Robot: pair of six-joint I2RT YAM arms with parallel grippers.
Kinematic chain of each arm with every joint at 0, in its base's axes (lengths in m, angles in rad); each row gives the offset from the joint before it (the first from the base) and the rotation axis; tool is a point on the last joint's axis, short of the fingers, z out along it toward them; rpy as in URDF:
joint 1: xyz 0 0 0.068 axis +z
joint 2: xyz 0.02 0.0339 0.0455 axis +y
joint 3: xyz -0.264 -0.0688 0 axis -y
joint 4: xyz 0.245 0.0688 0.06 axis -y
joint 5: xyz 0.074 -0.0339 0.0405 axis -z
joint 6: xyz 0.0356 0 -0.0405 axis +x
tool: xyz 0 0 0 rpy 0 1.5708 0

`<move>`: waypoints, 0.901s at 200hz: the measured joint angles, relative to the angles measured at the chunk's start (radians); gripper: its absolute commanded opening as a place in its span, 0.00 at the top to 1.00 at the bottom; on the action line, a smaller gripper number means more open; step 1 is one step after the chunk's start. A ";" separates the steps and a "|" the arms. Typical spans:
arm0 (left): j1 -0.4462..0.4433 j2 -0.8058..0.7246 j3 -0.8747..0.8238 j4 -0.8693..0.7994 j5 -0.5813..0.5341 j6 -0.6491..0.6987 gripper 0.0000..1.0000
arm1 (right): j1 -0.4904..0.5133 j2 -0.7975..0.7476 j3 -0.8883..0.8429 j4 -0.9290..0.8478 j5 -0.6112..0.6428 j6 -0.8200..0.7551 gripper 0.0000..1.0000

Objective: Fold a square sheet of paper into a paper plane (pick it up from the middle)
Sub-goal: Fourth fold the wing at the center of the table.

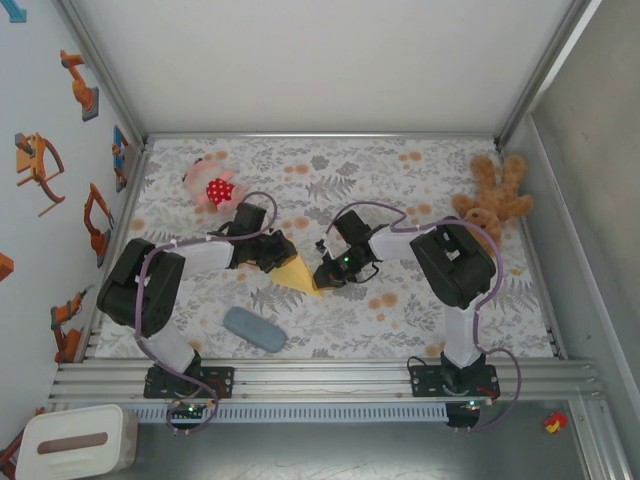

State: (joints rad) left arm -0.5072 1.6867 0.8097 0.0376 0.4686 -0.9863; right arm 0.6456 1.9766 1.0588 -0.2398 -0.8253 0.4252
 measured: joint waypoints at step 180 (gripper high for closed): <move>0.000 0.013 0.000 0.000 0.003 0.000 0.90 | 0.000 0.047 0.136 0.047 0.003 0.019 0.80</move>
State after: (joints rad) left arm -0.5072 1.6993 0.8097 0.0376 0.4717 -0.9863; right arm 0.6453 2.0235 1.1946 -0.1932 -0.8227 0.4446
